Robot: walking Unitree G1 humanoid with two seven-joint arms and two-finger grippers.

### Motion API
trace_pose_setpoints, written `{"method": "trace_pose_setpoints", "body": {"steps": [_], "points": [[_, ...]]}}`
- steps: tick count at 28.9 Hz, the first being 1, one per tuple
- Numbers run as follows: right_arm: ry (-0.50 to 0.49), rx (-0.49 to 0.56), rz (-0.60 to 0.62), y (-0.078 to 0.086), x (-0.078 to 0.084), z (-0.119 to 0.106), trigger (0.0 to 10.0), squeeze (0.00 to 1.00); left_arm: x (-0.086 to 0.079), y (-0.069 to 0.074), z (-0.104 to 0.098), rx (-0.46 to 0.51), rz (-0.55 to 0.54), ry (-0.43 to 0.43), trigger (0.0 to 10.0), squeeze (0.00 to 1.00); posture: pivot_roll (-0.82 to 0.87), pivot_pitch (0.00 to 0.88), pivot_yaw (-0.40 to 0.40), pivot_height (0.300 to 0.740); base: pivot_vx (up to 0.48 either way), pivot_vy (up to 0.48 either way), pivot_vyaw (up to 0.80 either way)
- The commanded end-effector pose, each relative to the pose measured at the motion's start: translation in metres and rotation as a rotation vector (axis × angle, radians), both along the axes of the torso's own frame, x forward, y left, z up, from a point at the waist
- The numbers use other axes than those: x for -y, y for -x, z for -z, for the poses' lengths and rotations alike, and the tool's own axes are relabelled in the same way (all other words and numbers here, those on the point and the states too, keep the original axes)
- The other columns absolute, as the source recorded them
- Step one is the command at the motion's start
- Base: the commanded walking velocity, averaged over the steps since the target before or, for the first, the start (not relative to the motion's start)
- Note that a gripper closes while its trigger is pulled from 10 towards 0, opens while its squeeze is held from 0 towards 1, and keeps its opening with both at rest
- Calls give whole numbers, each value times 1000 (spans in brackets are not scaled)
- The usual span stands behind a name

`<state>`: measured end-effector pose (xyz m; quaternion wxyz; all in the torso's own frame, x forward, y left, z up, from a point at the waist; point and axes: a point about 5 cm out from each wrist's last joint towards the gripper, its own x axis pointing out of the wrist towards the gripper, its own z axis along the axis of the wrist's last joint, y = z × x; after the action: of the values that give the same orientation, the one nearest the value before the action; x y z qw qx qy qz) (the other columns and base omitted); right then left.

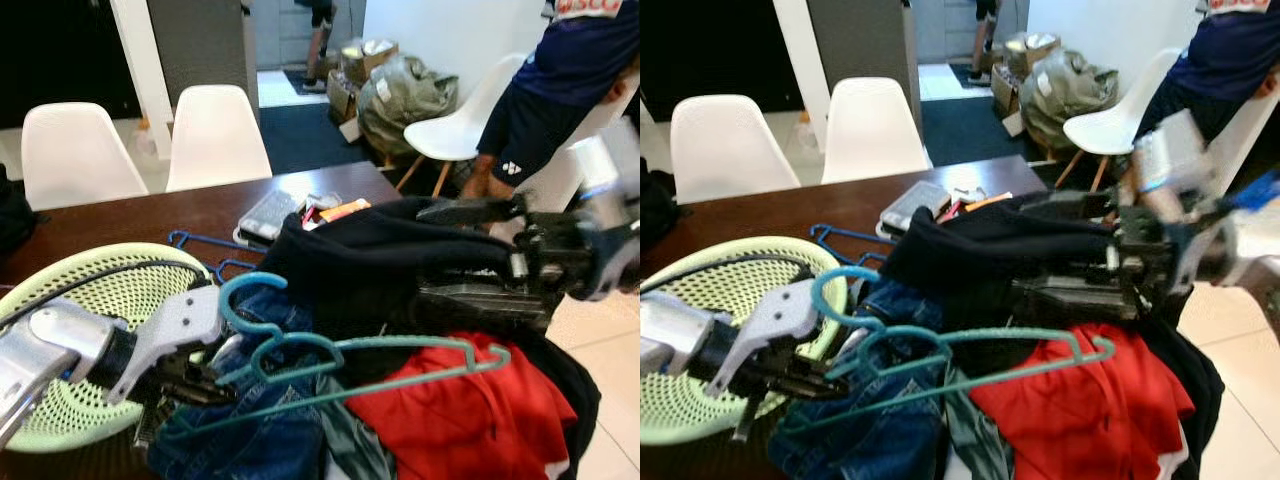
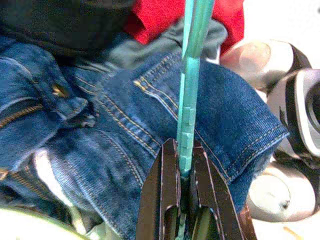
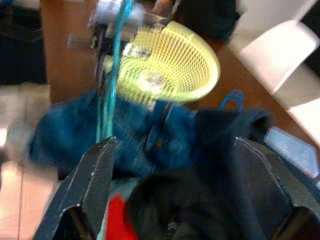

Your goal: Hang hanger

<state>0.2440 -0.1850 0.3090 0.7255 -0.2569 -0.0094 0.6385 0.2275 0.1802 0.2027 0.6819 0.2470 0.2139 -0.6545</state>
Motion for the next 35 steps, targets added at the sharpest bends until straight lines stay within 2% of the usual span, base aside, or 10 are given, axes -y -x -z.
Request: {"method": "trace_pose_setpoints", "body": {"steps": [1, 2, 3, 4, 5, 6, 11, 19, 20, 35], "points": [[43, 27, -42, 4, -7, 0, 10000, 0, -1, 2, 0, -7, 15, -40, 10000, 0, -58, 0, -21, 740, 0, 0, 0], [117, 29, -93, 8, -24, 7, 10000, 0, 4, 3, 2, -16, 40, -43, 10000, 0, -65, 0, -21, 740, 0, 0, 0], [117, 29, -93, 8, -24, 7, 10000, 0, 4, 3, 2, -16, 40, -43, 10000, 0, -65, 0, -21, 740, 0, 0, 0], [148, 5, -142, 14, -41, 15, 10000, 0, 8, 3, 4, -20, 49, -41, 10000, 0, -68, 0, -21, 740, 0, 0, 0], [148, 5, -142, 14, -41, 15, 10000, 0, 8, 3, 4, -20, 49, -41, 10000, 0, -68, 0, -21, 740, 0, 0, 0], [171, -29, -167, 18, -54, 25, 10000, 0, 10, 3, 5, -21, 51, -40, 10000, 0, -70, 0, -21, 740, 0, 0, 0], [183, -78, -150, 18, -64, 36, 10000, 0, 11, 2, 6, -22, 49, -43, 10000, 0, -69, 0, -24, 740, 0, 0, 0], [208, -266, -38, 13, -72, 64, 10000, 0, 10, -1, 8, -18, 48, -82, 10000, 0, -74, 0, -29, 740, 0, 0, 0], [213, -280, 12, 9, -72, 70, 0, 0, 12, 0, 7, -9, 52, -78, 10000, 0, -76, 0, -31, 740, 0, 0, 0], [219, -311, 87, 8, -74, 76, 0, 0, 21, -4, 3, 43, 70, -41, 10000, 0, -90, 0, -35, 740, 0, 0, 0]]}}
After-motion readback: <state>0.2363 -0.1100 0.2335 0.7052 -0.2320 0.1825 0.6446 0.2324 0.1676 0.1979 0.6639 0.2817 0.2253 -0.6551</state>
